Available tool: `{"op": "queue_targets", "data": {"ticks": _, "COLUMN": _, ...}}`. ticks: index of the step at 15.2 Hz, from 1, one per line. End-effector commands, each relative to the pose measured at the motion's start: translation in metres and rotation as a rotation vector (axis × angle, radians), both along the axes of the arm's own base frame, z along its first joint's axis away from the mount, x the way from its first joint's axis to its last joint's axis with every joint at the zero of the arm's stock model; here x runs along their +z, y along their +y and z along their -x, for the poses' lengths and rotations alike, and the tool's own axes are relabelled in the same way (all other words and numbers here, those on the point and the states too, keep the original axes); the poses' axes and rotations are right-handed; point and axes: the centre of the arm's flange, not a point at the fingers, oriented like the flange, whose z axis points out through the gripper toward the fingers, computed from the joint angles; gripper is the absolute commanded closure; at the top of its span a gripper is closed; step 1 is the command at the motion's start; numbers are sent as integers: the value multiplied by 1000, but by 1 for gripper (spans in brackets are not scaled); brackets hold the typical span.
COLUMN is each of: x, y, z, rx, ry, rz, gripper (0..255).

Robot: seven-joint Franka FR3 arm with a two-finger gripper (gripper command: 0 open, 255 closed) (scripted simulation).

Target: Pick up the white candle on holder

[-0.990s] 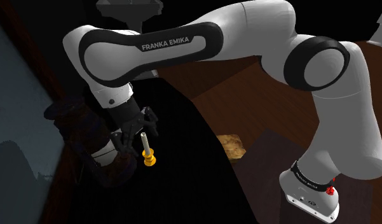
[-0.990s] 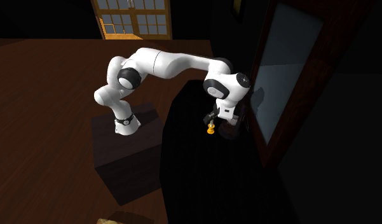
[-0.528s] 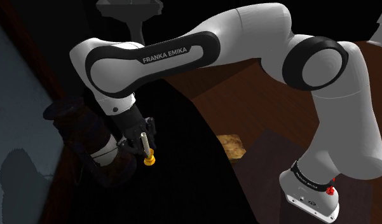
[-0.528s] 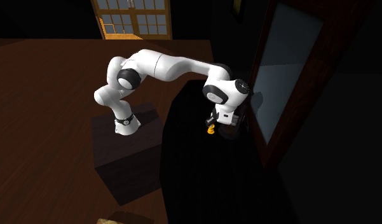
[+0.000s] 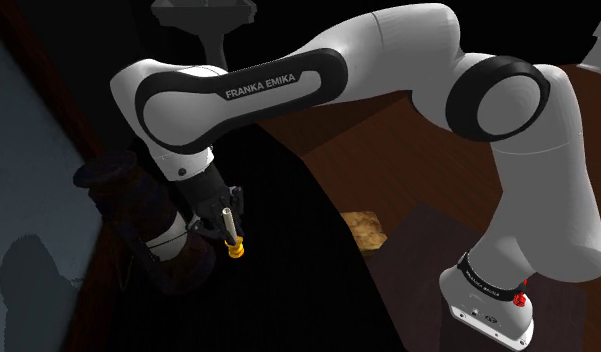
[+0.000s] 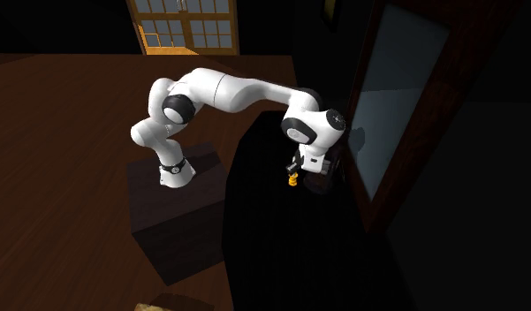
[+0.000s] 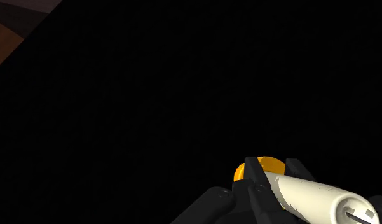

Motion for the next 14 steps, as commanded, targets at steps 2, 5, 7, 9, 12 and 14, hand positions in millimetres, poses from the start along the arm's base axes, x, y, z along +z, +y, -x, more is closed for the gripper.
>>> {"op": "queue_targets", "data": {"ticks": 2, "x": 8, "y": 2, "z": 0, "rx": 1, "ry": 7, "rz": 5, "gripper": 255}}
{"op": "queue_targets", "data": {"ticks": 5, "x": 24, "y": 2, "z": 0, "rx": 1, "ry": 7, "rz": 5, "gripper": 255}}
{"op": "queue_targets", "data": {"ticks": 7, "x": 34, "y": 2, "z": 0, "rx": 1, "ry": 7, "rz": 5, "gripper": 255}}
{"op": "queue_targets", "data": {"ticks": 9, "x": 45, "y": 2, "z": 0, "rx": 1, "ry": 7, "rz": 5, "gripper": 255}}
{"op": "queue_targets", "data": {"ticks": 12, "x": 61, "y": 2, "z": 0, "rx": 1, "ry": 7, "rz": 5, "gripper": 255}}
{"op": "queue_targets", "data": {"ticks": 14, "x": 71, "y": 2, "z": 0, "rx": 1, "ry": 7, "rz": 5, "gripper": 255}}
